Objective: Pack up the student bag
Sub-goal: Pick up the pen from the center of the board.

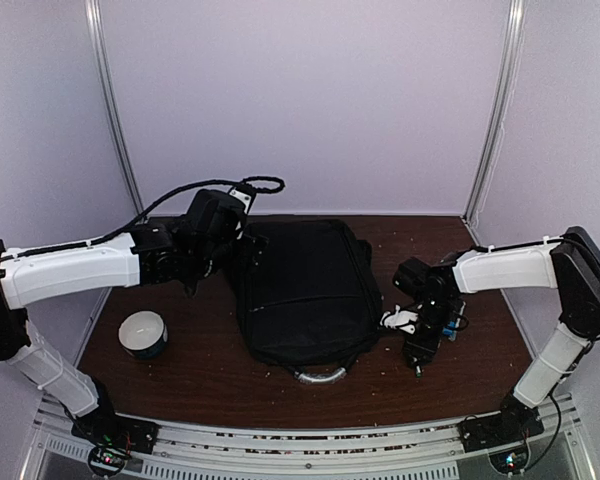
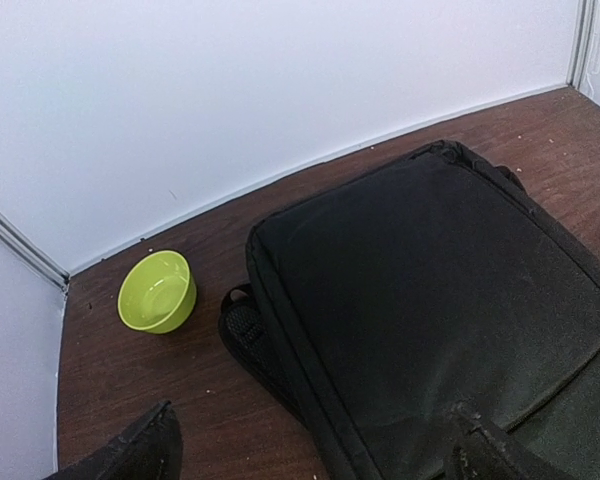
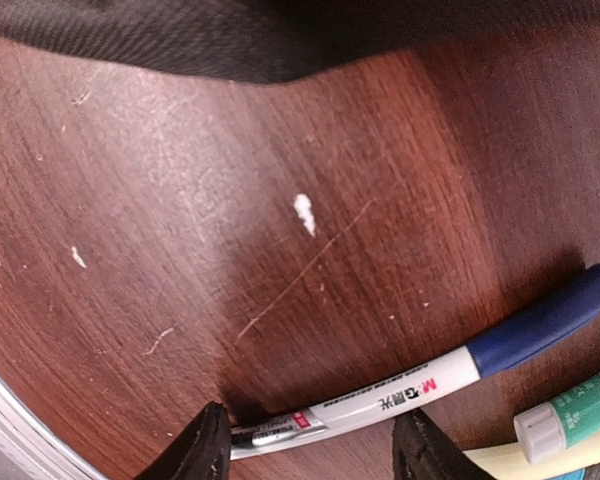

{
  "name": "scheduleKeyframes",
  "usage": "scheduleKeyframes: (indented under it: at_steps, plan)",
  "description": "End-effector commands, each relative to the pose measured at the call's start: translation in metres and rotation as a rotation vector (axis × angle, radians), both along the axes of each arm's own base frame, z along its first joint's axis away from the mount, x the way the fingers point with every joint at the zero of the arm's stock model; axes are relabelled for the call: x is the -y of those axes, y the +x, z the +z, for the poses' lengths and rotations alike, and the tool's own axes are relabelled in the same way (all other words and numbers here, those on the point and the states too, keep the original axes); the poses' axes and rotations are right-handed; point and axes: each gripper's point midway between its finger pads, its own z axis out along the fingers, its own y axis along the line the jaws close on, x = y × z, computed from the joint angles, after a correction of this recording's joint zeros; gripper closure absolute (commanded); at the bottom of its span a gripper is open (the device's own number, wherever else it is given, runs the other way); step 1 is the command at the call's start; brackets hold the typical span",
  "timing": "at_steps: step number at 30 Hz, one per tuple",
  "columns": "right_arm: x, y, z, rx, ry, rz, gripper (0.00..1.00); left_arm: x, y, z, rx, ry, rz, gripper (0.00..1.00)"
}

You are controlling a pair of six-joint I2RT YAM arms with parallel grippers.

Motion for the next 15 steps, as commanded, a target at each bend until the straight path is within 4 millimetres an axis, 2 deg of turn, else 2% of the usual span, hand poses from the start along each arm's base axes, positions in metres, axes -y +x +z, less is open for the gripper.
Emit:
scheduleKeyframes:
  at_steps: [1, 6, 15]
  plan:
    - [0.001, 0.011, 0.000, 0.049, -0.028, 0.003, 0.48, 0.020, 0.014, 0.008, 0.043, 0.002, -0.023, 0.07]
    - [0.012, 0.011, 0.001, 0.074, -0.072, 0.033, 0.62, 0.032, 0.019, 0.007, 0.038, 0.011, -0.049, 0.07]
    - [0.030, 0.004, -0.001, 0.071, -0.113, 0.023, 0.77, 0.041, 0.021, 0.010, 0.044, 0.030, -0.084, 0.07]
